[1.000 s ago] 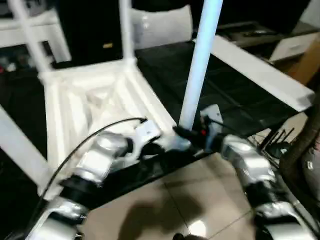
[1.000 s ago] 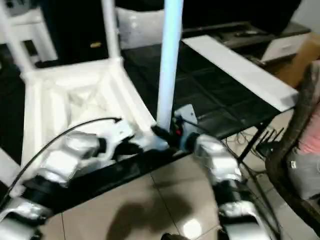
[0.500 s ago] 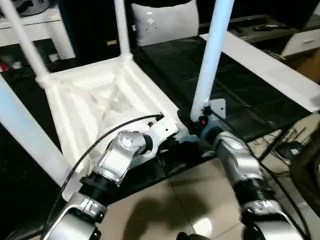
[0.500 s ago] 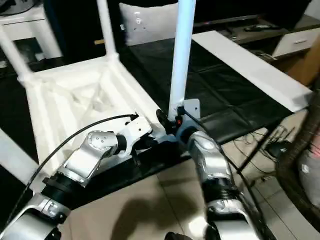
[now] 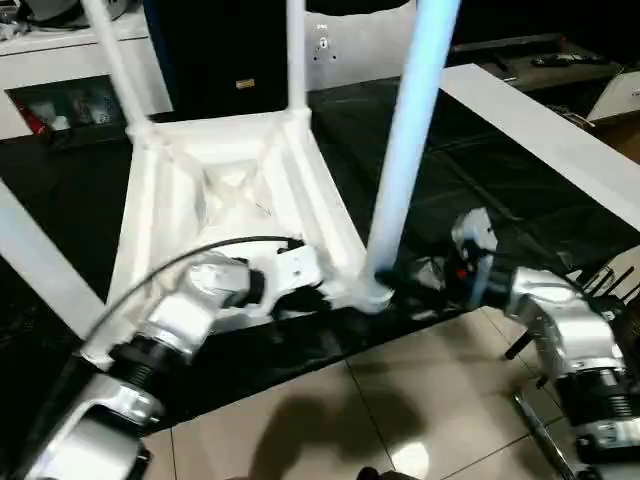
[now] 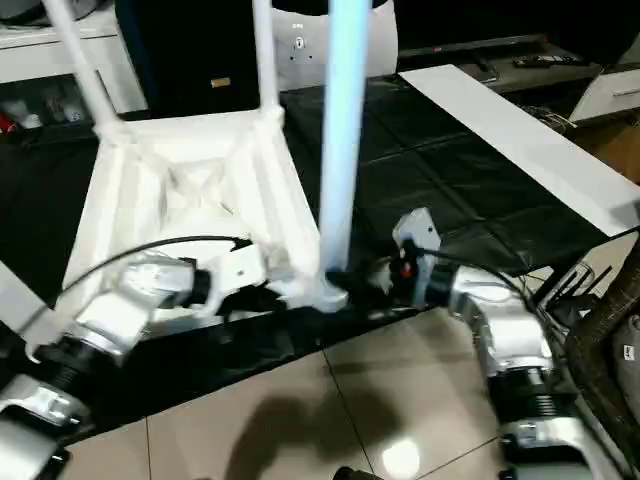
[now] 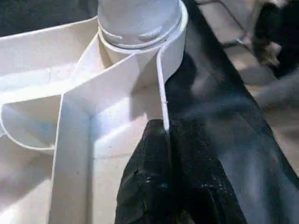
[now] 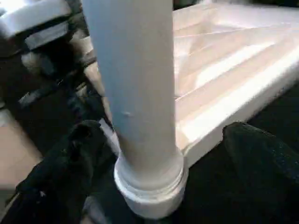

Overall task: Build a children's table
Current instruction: Rotate leg to tighten

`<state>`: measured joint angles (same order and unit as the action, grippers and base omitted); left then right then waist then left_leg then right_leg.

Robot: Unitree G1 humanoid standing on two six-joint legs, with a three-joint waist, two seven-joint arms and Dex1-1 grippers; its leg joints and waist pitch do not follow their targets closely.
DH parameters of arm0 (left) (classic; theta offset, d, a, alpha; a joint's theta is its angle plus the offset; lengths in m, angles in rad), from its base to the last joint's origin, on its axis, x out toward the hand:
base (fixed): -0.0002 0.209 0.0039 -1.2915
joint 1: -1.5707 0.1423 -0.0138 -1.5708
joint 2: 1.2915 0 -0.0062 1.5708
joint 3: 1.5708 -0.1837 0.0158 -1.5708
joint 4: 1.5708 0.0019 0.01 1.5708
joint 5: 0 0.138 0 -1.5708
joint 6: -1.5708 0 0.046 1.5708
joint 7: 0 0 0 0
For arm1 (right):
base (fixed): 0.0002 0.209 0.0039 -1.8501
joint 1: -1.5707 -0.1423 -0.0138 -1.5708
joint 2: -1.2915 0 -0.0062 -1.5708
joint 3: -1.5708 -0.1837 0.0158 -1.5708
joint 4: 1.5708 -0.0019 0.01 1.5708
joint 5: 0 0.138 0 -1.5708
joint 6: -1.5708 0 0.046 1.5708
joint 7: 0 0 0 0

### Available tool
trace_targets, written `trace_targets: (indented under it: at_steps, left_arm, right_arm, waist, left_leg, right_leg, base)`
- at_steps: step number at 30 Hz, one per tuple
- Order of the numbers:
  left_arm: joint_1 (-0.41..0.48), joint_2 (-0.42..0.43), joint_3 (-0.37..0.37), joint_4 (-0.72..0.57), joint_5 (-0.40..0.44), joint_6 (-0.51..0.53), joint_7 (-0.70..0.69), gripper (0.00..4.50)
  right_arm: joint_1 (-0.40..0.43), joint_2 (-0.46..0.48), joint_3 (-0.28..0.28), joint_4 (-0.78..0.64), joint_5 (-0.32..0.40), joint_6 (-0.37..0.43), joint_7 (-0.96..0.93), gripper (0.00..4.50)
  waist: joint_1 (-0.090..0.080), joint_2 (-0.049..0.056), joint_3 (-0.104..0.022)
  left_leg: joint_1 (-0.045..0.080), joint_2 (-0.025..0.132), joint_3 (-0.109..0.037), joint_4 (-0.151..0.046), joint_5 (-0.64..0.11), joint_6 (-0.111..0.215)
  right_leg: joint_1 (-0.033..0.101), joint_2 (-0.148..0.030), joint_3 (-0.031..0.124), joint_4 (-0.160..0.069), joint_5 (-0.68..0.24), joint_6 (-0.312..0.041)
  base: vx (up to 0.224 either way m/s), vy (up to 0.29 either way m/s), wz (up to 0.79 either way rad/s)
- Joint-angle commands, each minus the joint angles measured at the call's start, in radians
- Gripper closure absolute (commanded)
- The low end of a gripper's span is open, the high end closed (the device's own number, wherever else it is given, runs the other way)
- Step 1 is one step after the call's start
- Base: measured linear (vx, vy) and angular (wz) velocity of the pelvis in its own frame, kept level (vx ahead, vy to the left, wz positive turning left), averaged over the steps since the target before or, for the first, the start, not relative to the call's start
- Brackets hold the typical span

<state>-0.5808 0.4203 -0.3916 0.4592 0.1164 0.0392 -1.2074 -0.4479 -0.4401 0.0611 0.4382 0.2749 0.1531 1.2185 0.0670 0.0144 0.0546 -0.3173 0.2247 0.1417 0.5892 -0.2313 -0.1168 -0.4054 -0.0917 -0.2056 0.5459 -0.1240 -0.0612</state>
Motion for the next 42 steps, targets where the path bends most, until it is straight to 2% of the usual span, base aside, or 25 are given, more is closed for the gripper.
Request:
trace_targets:
  at_steps: [1, 2, 4, 6, 8, 12, 16, 21, 26, 29, 32, 35, 37, 38, 39, 40, 41, 42]
  left_arm:
    - [0.006, 0.017, -0.087, 0.016, 0.021, -0.059, -0.116, 4.5]
    - [0.003, 0.024, -0.093, 0.019, 0.021, -0.069, -0.132, 4.5]
    - [-0.008, 0.048, -0.12, 0.023, 0.031, -0.096, -0.19, 4.5]
    - [-0.013, 0.058, -0.13, 0.025, 0.035, -0.11, -0.215, 4.5]
    - [-0.02, 0.057, -0.135, 0.027, 0.035, -0.118, -0.231, 4.5]
    - [-0.028, 0.051, -0.144, 0.032, 0.035, -0.132, -0.246, 4.5]
    - [-0.035, 0.043, -0.146, 0.045, 0.034, -0.147, -0.254, 4.5]
    - [-0.038, 0.045, -0.144, 0.054, 0.031, -0.153, -0.258, 4.5]
    - [-0.04, 0.048, -0.14, 0.064, 0.03, -0.153, -0.258, 4.5]
    - [-0.036, 0.043, -0.127, 0.065, 0.017, -0.137, -0.256, 4.5]
    - [-0.015, 0.024, -0.092, 0.028, -0.02, -0.058, -0.224, 4.5]
    - [0.004, 0.004, -0.063, -0.016, -0.04, 0.036, -0.179, 4.5]
    - [0.028, -0.039, -0.025, -0.068, -0.061, 0.144, -0.097, 4.5]
    - [0.029, -0.041, -0.023, -0.069, -0.062, 0.148, -0.093, 4.5]
    - [0.033, -0.052, -0.015, -0.08, -0.066, 0.171, -0.074, 4.5]
    - [0.038, -0.08, 0.0, -0.1, -0.071, 0.212, -0.029, 4.5]
    - [0.04, -0.1, 0.009, -0.111, -0.071, 0.238, 0.006, 4.5]
    - [0.04, -0.106, 0.011, -0.115, -0.07, 0.246, 0.014, 4.5]
  right_arm:
    - [-0.033, -0.016, 0.027, 0.014, -0.003, -0.011, 0.086, 0.01]
    - [-0.037, -0.024, 0.037, 0.019, 0.001, -0.008, 0.118, 0.29]
    - [-0.054, -0.035, 0.077, 0.04, -0.007, -0.012, 0.199, 0.36]
    - [-0.065, -0.035, 0.096, 0.054, -0.014, -0.013, 0.226, 0.41]
    - [-0.086, -0.022, 0.116, 0.085, -0.023, -0.019, 0.251, 0.71]
    - [-0.112, 0.001, 0.14, 0.117, -0.022, -0.023, 0.298, 0.96]
    - [-0.132, 0.012, 0.166, 0.135, -0.023, -0.03, 0.348, 1.31]
    - [-0.144, 0.025, 0.163, 0.154, -0.011, -0.037, 0.373, 1.68]
    - [-0.141, 0.023, 0.168, 0.149, 0.0, -0.023, 0.394, 2.1]
    - [-0.13, 0.028, 0.151, 0.137, 0.017, -0.006, 0.39, 2.35]
    - [-0.109, 0.051, 0.106, 0.101, 0.032, 0.017, 0.288, 2.45]
    - [-0.092, 0.079, 0.083, 0.076, 0.013, 0.022, 0.17, 2.48]
    - [-0.087, 0.146, 0.052, 0.077, -0.024, 0.051, -0.043, 2.5]
    - [-0.088, 0.149, 0.05, 0.078, -0.026, 0.052, -0.052, 2.51]
    - [-0.091, 0.166, 0.042, 0.085, -0.034, 0.064, -0.103, 2.53]
    - [-0.103, 0.204, 0.027, 0.111, -0.052, 0.07, -0.21, 2.53]
    - [-0.11, 0.23, 0.02, 0.123, -0.064, 0.071, -0.273, 2.55]
    - [-0.112, 0.237, 0.018, 0.125, -0.067, 0.072, -0.29, 2.55]
  waist:
    - [0.01, -0.004, -0.074]
    - [0.013, -0.004, -0.074]
    - [0.031, -0.003, -0.077]
    - [0.037, -0.002, -0.077]
    - [0.044, -0.002, -0.078]
    - [0.047, -0.005, -0.076]
    - [0.05, -0.004, -0.078]
    - [0.051, -0.003, -0.08]
    - [0.053, -0.003, -0.078]
    - [0.056, -0.003, -0.078]
    - [0.057, -0.004, -0.077]
    - [0.049, -0.003, -0.07]
    - [0.039, -0.005, -0.066]
    - [0.029, -0.004, -0.06]
    - [0.012, 0.001, -0.059]
    - [-0.005, -0.001, -0.057]
    - [-0.014, 0.006, -0.056]
    - [-0.041, 0.009, -0.056]
  left_leg:
    - [-0.021, 0.007, 0.016, -0.058, -0.088, 0.118]
    - [-0.021, 0.009, 0.016, -0.059, -0.083, 0.119]
    - [-0.017, 0.015, 0.016, -0.058, -0.063, 0.123]
    - [-0.019, 0.017, 0.016, -0.058, -0.052, 0.12]
    - [-0.018, 0.017, 0.017, -0.058, -0.049, 0.112]
    - [-0.018, 0.015, 0.018, -0.059, -0.076, 0.093]
    - [-0.02, 0.015, 0.017, -0.058, -0.064, 0.092]
    - [-0.02, 0.016, 0.017, -0.058, -0.056, 0.093]
    - [-0.018, 0.016, 0.018, -0.058, -0.061, 0.09]
    - [-0.018, 0.015, 0.018, -0.058, -0.067, 0.085]
    - [-0.02, 0.017, 0.018, -0.06, -0.056, 0.079]
    - [-0.019, 0.009, 0.02, -0.06, -0.091, 0.065]
    - [-0.017, 0.003, 0.02, -0.059, -0.116, 0.051]
    - [-0.013, -0.006, 0.02, -0.055, -0.143, 0.042]
    - [-0.015, -0.01, 0.017, -0.051, -0.175, 0.04]
    - [-0.02, -0.011, 0.013, -0.047, -0.207, 0.039]
    - [-0.012, -0.01, 0.013, -0.043, -0.232, 0.039]
    - [-0.017, -0.003, 0.007, -0.039, -0.27, 0.045]
  right_leg:
    - [0.073, -0.06, 0.066, -0.064, -0.397, -0.048]
    - [0.073, -0.06, 0.067, -0.062, -0.388, -0.052]
    - [0.071, -0.062, 0.07, -0.052, -0.353, -0.076]
    - [0.072, -0.064, 0.074, -0.047, -0.333, -0.086]
    - [0.072, -0.065, 0.074, -0.046, -0.333, -0.09]
    - [0.073, -0.065, 0.072, -0.051, -0.376, -0.079]
    - [0.074, -0.064, 0.073, -0.05, -0.372, -0.069]
    - [0.074, -0.064, 0.073, -0.047, -0.354, -0.078]
    - [0.073, -0.064, 0.074, -0.05, -0.367, -0.072]
    - [0.073, -0.064, 0.073, -0.051, -0.38, -0.066]
    - [0.075, -0.065, 0.075, -0.05, -0.375, -0.062]
    - [0.072, -0.062, 0.068, -0.061, -0.428, -0.044]
    - [0.071, -0.061, 0.061, -0.072, -0.488, -0.011]
    - [0.066, -0.057, 0.048, -0.089, -0.55, 0.02]
    - [0.07, -0.055, 0.033, -0.101, -0.59, 0.052]
    - [0.073, -0.05, 0.015, -0.114, -0.611, 0.09]
    - [0.068, -0.049, 0.005, -0.124, -0.625, 0.103]
    - [0.08, -0.046, -0.019, -0.135, -0.624, 0.129]
  base:
    - [0.0, 0.0, 0.0]
    - [0.0, 0.0, 0.0]
    - [0.0, 0.0, 0.0]
    - [0.0, 0.0, 0.0]
    - [0.0, 0.0, 0.0]
    - [0.0, 0.0, 0.0]
    - [0.0, 0.0, 0.0]
    - [0.0, 0.0, 0.0]
    - [0.0, 0.0, 0.0]
    - [0.0, 0.0, 0.0]
    - [0.0, 0.0, 0.0]
    - [0.0, 0.0, 0.0]
    - [0.0, 0.0, 0.0]
    - [-0.051, 0.003, -0.07]
    - [-0.051, 0.003, -0.07]
    - [-0.052, 0.011, -0.1]
    - [0.0, 0.0, 0.0]
    - [0.0, 0.0, 0.0]
